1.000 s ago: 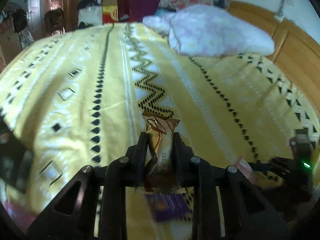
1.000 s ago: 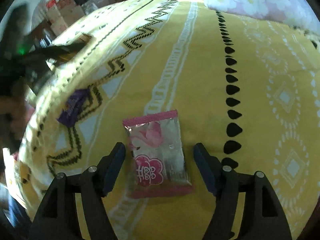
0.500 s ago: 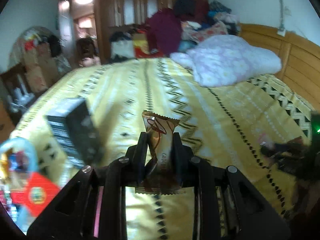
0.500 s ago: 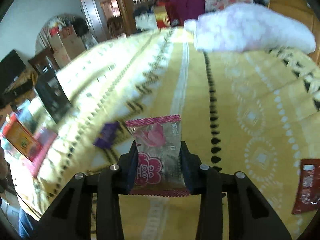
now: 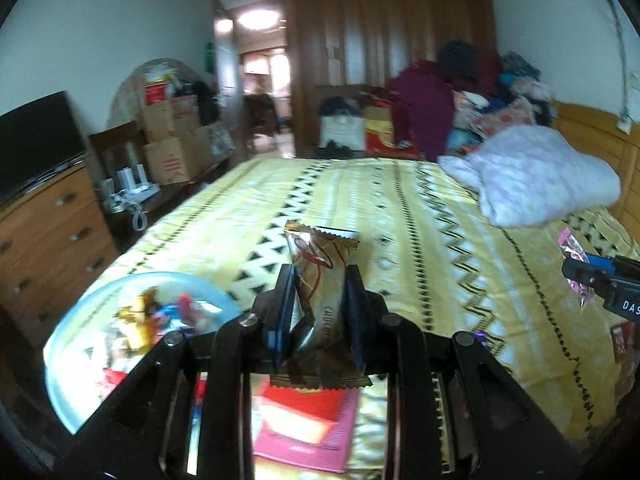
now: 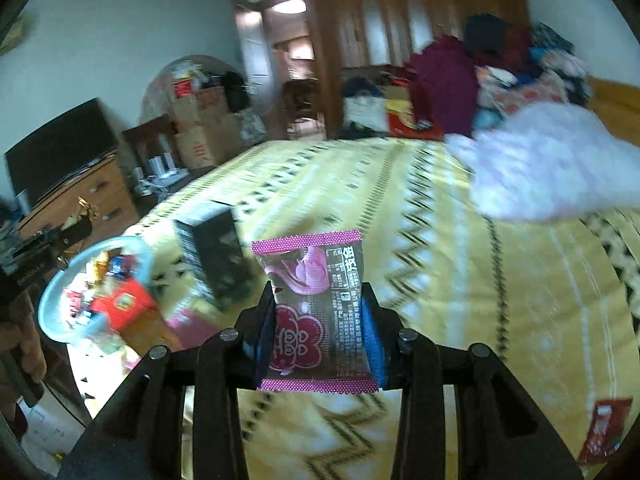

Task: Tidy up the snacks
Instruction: 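Carry both held snacks over the glass bowl, then hold both snacks above the glass bowl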

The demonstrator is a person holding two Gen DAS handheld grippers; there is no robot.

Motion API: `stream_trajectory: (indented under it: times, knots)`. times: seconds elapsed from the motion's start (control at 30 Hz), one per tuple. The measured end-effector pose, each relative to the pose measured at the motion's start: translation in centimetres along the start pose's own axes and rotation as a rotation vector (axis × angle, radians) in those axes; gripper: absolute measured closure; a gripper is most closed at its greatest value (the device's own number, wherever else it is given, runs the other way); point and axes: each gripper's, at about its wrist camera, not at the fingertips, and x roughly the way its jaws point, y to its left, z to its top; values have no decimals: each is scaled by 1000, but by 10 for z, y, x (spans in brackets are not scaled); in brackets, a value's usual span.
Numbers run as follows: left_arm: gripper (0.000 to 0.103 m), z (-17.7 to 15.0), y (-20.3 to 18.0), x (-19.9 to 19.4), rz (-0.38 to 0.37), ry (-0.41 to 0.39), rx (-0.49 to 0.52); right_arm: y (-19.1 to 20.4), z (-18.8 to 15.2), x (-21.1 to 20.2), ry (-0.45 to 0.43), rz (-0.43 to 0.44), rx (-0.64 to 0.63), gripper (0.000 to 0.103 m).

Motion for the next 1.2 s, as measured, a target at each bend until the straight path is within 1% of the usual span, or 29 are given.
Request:
stream_trajectory:
  times: [0.07, 0.23, 0.27, 0.47, 0.67, 0.77, 0.9, 1.1, 1.2]
  knots:
    - [78, 2, 22, -3, 36, -10, -30, 31, 15, 7, -7, 44, -27, 62]
    - [78, 3, 64, -7, 93, -30, -89, 115, 50, 31, -11, 134, -115, 62]
    - [78, 3, 73, -7, 106, -33, -99, 137, 57, 36, -11, 156, -141, 62]
    - [78, 2, 117, -7, 153, -40, -153, 233, 83, 59, -6, 264, -220, 62]
    - [78, -4, 152, 2, 190, -26, -200, 305, 96, 91, 30, 342, -274, 62]
    - [78, -7, 166, 8, 205, -11, -220, 330, 101, 111, 65, 380, -274, 62]
    - [78, -11, 180, 16, 214, 11, -245, 351, 107, 136, 108, 409, -264, 62]
    - [78, -17, 188, 27, 222, 44, -260, 362, 111, 163, 145, 421, -249, 62]
    - [78, -19, 194, 31, 221, 52, -265, 358, 109, 167, 153, 421, -243, 62]
